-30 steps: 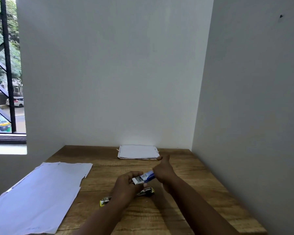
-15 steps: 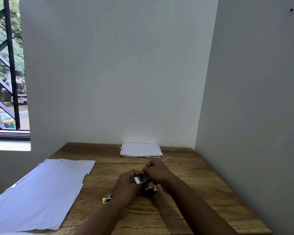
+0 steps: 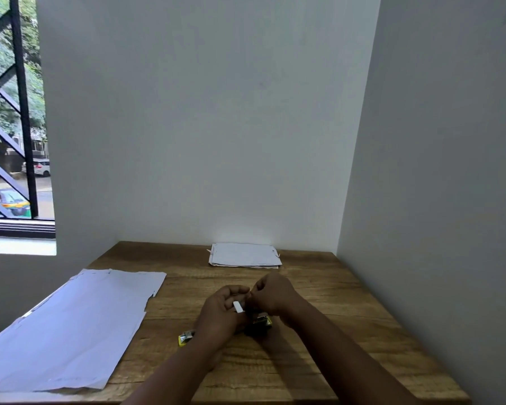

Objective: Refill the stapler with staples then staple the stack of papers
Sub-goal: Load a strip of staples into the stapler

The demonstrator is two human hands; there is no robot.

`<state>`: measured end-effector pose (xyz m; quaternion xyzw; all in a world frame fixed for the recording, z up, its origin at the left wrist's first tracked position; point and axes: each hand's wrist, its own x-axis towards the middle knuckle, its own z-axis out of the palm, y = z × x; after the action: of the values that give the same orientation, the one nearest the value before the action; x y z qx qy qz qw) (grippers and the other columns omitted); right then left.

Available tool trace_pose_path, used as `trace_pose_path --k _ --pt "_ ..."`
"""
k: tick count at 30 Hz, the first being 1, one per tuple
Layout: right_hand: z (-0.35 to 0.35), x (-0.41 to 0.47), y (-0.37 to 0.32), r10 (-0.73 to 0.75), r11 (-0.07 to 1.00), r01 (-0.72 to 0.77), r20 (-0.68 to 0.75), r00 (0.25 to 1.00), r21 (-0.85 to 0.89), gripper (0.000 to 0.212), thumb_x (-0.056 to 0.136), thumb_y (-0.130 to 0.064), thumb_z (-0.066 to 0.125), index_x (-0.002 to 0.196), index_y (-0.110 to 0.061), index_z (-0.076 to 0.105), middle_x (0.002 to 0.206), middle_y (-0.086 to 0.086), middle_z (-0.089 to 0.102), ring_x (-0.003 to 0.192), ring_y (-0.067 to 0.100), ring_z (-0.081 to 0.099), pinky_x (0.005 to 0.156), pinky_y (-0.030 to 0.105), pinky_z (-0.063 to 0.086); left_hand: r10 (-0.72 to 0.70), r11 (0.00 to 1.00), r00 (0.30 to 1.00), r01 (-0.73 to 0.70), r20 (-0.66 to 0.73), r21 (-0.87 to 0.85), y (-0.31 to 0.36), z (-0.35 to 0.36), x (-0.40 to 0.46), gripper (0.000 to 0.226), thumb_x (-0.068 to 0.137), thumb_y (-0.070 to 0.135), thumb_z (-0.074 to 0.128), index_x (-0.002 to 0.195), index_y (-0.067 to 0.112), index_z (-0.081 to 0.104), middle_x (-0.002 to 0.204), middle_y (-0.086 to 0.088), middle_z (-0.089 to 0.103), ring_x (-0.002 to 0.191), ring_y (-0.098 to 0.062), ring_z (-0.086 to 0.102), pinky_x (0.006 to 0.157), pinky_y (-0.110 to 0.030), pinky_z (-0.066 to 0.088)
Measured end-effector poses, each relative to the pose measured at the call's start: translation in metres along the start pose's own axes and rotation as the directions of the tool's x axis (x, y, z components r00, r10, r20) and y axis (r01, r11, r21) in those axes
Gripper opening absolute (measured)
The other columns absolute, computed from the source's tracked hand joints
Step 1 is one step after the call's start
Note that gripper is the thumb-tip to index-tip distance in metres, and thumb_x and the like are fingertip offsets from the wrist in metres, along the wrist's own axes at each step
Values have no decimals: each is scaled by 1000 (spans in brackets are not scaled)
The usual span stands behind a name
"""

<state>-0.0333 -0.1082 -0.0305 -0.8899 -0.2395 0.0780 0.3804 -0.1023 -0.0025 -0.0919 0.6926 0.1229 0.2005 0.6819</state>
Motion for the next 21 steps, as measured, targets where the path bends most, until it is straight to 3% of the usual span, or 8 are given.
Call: trace_pose_path --k 3,7,10,12,15,21 --pt "3 0 -5 -29 993 30 3 1000 -110 7 74 -10 71 72 -6 65 72 13 59 71 20 57 61 28 42 16 1000 1000 -16 -17 5 0 1 -1 43 76 -14 69 104 18 69 90 -2 79 84 -17 75 77 -40 62" --pt "7 -1 -9 -56 981 56 2 998 -185 23 80 -20 68 67 -3 59 64 10 56 71 19 54 55 25 38 37 999 999 -37 -29 19 0 1 0 44 76 -14 66 104 20 70 84 5 79 79 -10 75 69 -31 62" --pt "7 -2 -7 -40 998 40 -4 999 -47 20 79 -12 66 82 7 70 87 22 70 74 20 58 65 29 43 36 999 999 -36 -16 -26 0 -3 1 45 74 -10 73 108 20 67 90 0 79 87 -19 75 80 -44 61" --pt "5 -2 -4 -27 999 27 -10 1000 47 9 77 -8 67 72 0 69 80 19 69 71 19 58 64 29 43 39 998 999 -38 10 -55 0 -5 2 49 76 -7 75 112 24 64 96 -2 78 92 -22 75 84 -47 59" --pt "2 0 1 -2 990 3 -6 1000 138 27 76 -7 70 52 -13 59 60 6 62 52 13 53 50 23 38 37 993 998 -31 52 -115 -1 -6 2 52 78 -8 72 115 27 61 105 -4 77 97 -25 73 88 -48 58" --pt "-2 2 3 28 979 -27 -2 1000 200 25 76 -8 68 52 -15 62 55 2 58 44 8 46 42 20 33 30 984 998 -19 60 -177 -2 -4 4 56 79 -13 69 116 28 61 107 -2 76 100 -24 73 90 -48 57"
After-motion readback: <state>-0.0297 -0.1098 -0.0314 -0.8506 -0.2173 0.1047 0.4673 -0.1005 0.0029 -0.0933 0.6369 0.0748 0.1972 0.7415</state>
